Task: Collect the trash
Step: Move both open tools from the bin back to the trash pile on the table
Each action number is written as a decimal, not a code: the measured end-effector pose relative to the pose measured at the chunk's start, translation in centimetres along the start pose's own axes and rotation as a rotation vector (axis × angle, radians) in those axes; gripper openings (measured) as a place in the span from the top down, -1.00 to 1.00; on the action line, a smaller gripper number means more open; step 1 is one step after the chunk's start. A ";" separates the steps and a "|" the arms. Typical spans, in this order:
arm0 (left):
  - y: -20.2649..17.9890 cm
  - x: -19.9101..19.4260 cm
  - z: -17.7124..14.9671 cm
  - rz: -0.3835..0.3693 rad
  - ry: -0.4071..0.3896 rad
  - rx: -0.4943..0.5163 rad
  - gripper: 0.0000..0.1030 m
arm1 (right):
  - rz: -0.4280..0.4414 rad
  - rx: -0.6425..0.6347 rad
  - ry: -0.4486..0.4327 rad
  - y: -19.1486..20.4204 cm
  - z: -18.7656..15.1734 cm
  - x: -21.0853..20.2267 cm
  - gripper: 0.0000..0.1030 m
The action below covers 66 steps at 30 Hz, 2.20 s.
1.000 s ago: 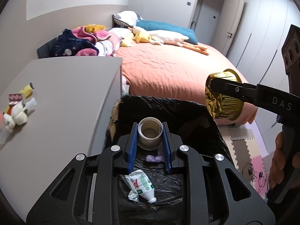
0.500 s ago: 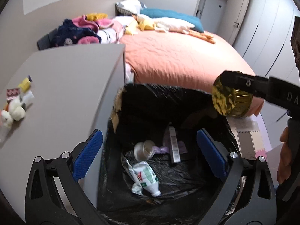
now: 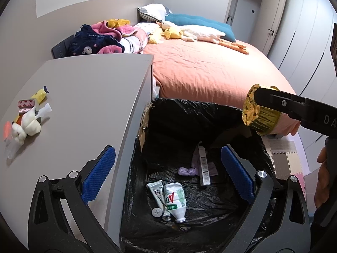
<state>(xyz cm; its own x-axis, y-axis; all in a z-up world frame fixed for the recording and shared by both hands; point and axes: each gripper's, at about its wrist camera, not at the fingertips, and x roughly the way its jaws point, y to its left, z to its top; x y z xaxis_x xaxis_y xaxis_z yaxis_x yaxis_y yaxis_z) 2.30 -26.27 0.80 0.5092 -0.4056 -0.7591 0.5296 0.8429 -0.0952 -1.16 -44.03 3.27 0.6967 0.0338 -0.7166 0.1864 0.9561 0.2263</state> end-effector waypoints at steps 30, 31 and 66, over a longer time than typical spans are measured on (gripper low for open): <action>2.5 0.3 -0.1 0.010 0.006 -0.036 -0.87 | -0.039 0.004 0.160 0.6 -0.4 3.5 -0.50; 2.7 0.2 -0.2 0.012 0.006 -0.037 -0.87 | -0.037 0.003 0.156 0.7 -0.3 3.6 -0.50; 19.9 -4.8 -4.2 0.273 -0.019 -0.170 -0.87 | 0.252 -0.138 0.137 17.7 1.5 10.7 -0.50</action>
<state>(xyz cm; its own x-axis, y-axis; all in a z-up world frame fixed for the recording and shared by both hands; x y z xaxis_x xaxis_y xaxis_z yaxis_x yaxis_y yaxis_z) 7.58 -6.06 -0.15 0.6302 -0.1611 -0.7596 0.2516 0.9678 0.0035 10.61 -27.22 0.60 0.6078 0.3048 -0.7332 -0.0824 0.9426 0.3235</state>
